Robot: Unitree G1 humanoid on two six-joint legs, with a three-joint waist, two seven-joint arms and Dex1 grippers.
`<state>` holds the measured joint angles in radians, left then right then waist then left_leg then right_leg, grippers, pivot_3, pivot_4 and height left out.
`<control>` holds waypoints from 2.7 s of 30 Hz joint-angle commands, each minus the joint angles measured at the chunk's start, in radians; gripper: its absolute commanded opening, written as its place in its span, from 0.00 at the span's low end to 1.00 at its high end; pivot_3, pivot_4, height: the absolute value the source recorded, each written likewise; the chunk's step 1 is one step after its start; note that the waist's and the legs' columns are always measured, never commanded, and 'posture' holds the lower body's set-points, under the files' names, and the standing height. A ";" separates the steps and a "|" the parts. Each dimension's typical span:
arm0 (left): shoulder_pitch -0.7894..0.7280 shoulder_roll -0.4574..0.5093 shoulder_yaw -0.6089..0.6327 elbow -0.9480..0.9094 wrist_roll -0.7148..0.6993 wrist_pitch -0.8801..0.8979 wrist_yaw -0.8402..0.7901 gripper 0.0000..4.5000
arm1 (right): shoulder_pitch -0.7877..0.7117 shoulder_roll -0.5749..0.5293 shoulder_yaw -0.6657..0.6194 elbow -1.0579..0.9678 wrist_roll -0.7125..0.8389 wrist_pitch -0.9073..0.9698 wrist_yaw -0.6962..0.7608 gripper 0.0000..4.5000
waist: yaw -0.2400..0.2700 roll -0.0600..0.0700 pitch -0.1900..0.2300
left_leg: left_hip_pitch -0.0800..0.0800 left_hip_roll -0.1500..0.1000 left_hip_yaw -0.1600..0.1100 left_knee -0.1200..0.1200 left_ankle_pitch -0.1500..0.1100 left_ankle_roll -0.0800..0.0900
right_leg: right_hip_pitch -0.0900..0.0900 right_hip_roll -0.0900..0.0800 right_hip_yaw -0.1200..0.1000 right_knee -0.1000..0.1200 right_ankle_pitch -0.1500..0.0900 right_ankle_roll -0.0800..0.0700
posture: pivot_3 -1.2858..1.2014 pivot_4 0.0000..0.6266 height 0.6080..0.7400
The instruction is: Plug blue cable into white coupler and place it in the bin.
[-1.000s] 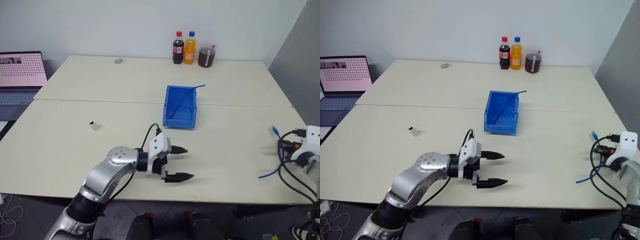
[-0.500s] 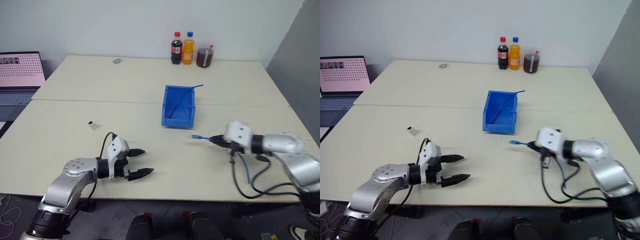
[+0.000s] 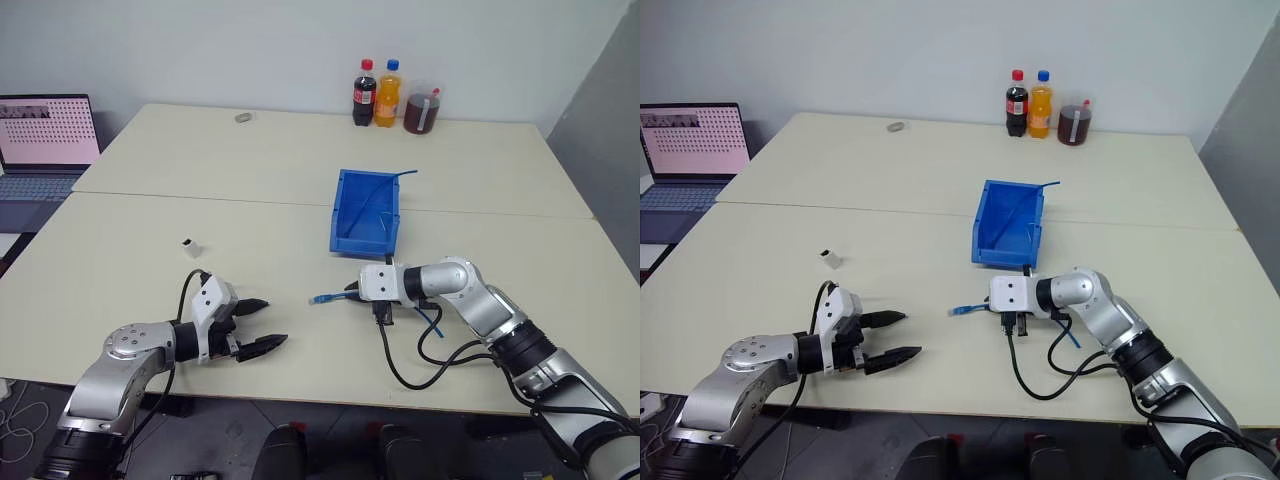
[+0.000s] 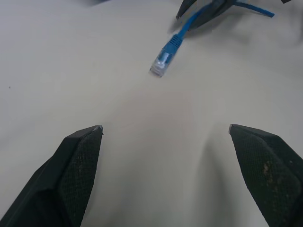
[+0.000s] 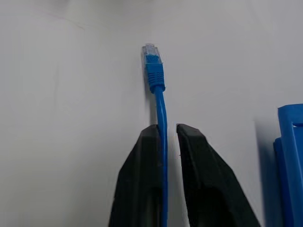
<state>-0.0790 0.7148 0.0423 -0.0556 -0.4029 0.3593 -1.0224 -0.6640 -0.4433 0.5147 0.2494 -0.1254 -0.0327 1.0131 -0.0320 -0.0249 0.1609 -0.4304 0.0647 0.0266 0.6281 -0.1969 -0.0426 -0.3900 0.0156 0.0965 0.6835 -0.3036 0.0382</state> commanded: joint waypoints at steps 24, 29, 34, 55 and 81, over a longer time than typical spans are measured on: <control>-0.269 -0.138 -0.258 0.274 0.264 -0.242 -0.069 0.89 | 0.329 -0.124 -0.285 -0.815 0.342 0.767 -0.094 0.82 | 0.003 -0.001 -0.001 | 0.000 -0.001 -0.001 0.002 0.000 0.000 | 0.001 0.000 0.000 0.003 -0.001 0.003 | 0.52 0.24 1.00; -0.251 -0.128 -0.299 0.259 0.295 -0.248 -0.093 0.64 | 0.336 -0.122 -0.290 -0.837 0.356 0.794 -0.149 0.82 | 0.003 -0.001 -0.002 | 0.000 -0.001 -0.001 0.002 0.000 0.000 | 0.001 0.000 0.000 0.002 -0.001 0.003 | 0.52 0.24 1.00; -0.236 -0.118 -0.318 0.258 0.315 -0.256 -0.098 0.39 | 0.337 -0.128 -0.299 -0.846 0.372 0.805 -0.188 0.82 | 0.003 -0.001 -0.003 | 0.000 -0.001 -0.001 0.002 0.000 0.000 | 0.002 0.000 0.000 0.002 -0.001 0.003 | 0.52 0.24 1.00; -0.209 -0.200 -0.098 -0.132 -0.224 0.318 -0.050 0.05 | 0.635 -0.049 -0.557 -1.000 0.874 0.957 -0.280 0.82 | -0.003 -0.002 -0.003 | 0.000 -0.001 -0.003 0.002 0.000 0.000 | 0.002 0.000 -0.001 0.001 -0.002 0.006 | 0.52 0.24 1.00; -0.214 -0.239 -0.005 -0.221 -0.494 0.550 0.104 0.05 | 0.463 0.201 -0.547 -0.721 1.074 0.961 -0.467 0.56 | -0.003 -0.002 -0.002 | -0.001 -0.001 -0.004 0.001 0.000 0.000 | 0.002 0.001 0.000 -0.001 -0.001 0.006 | 0.52 0.24 1.00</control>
<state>-0.2928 0.4690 0.0152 -0.2351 -0.8678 0.9112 -0.9185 -0.1842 -0.2394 -0.0282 -0.4560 0.9193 0.9469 0.5260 -0.0350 -0.0265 0.1588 -0.4311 0.0639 0.0230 0.6290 -0.1967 -0.0424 -0.3882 0.0165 0.0961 0.6822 -0.3048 0.0437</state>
